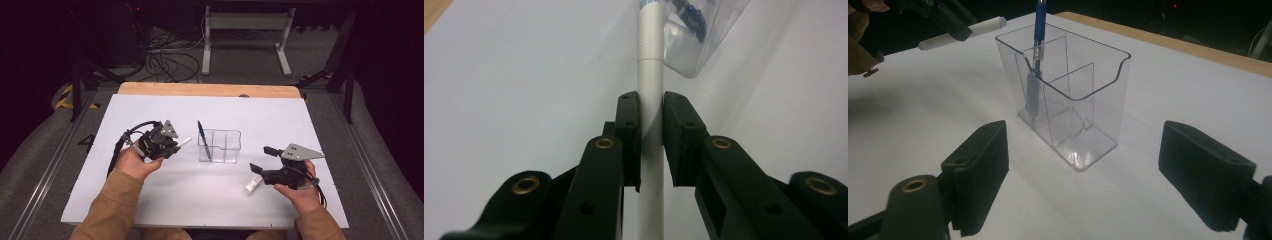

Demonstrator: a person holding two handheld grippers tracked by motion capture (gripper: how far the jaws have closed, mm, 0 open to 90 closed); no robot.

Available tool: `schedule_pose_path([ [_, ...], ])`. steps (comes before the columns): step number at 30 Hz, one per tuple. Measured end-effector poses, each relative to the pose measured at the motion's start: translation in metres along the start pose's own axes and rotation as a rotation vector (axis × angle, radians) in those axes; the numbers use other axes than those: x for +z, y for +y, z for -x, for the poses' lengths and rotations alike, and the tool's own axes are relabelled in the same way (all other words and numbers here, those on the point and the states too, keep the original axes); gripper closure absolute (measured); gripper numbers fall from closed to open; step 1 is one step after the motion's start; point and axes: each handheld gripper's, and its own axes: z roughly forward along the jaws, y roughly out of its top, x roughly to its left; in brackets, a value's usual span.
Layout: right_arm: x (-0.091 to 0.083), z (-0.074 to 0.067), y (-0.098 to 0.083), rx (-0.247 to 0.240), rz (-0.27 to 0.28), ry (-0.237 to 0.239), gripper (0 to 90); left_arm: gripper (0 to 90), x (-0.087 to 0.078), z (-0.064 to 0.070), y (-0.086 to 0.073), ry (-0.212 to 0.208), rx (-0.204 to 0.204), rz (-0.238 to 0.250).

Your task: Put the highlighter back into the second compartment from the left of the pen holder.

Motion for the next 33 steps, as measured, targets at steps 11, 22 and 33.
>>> schedule_pose_path([
  [11, 0.000, 0.000, 0.000, 0.002, -0.002, -0.003, 21.2, 78.3, -0.018, -0.001, 0.005, 0.004, -0.024, 0.172],
  [22, 0.001, 0.000, -0.001, 0.003, -0.003, -0.005, 21.2, 78.2, -0.034, -0.003, 0.009, -0.003, -0.067, 0.367],
  [33, 0.000, 0.000, 0.000, 0.002, -0.001, -0.004, 21.4, 78.2, -0.038, -0.004, 0.009, -0.018, -0.094, 0.533],
])
